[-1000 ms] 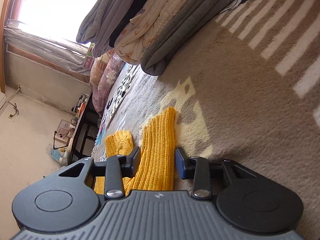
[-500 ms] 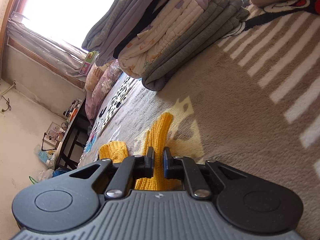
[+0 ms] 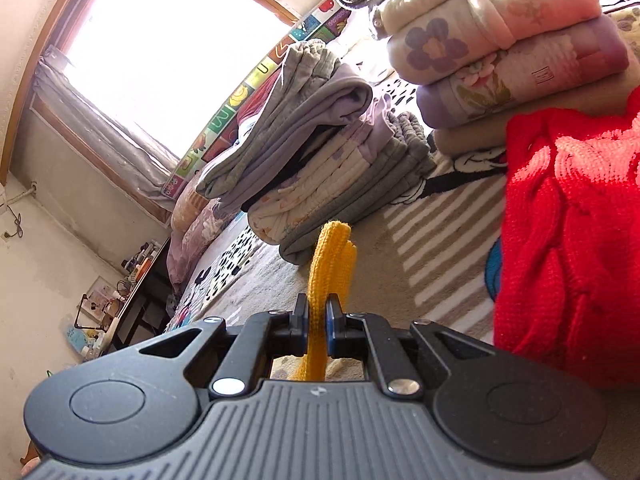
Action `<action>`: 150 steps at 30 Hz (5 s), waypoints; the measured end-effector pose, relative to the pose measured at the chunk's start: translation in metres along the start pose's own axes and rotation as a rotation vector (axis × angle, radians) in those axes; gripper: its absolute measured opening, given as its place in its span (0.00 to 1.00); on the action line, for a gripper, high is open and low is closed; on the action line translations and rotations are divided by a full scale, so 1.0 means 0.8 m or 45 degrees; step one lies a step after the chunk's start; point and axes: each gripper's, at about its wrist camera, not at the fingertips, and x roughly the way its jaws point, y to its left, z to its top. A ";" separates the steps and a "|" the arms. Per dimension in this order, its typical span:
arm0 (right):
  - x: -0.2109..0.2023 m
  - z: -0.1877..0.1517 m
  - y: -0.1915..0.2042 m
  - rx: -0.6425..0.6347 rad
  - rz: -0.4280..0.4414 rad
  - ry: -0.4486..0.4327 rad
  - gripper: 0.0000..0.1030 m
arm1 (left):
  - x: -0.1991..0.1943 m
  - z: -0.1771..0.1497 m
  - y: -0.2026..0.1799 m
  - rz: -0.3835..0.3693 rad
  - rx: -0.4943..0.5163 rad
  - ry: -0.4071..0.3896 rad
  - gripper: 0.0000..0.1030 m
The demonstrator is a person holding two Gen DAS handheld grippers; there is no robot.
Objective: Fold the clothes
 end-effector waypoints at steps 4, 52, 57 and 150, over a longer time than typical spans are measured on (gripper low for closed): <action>-0.028 0.001 -0.013 0.026 -0.018 -0.033 0.10 | -0.001 -0.001 0.002 -0.003 0.000 -0.001 0.99; -0.040 -0.237 0.034 0.361 0.215 0.403 0.43 | -0.057 -0.072 0.010 -0.524 -0.524 0.349 0.68; -0.035 -0.256 0.019 0.443 0.222 0.375 0.13 | -0.061 -0.071 0.008 -0.437 -0.448 0.323 0.19; -0.042 -0.123 -0.078 0.454 0.071 -0.077 0.10 | -0.123 0.019 0.024 -0.261 0.011 -0.222 0.64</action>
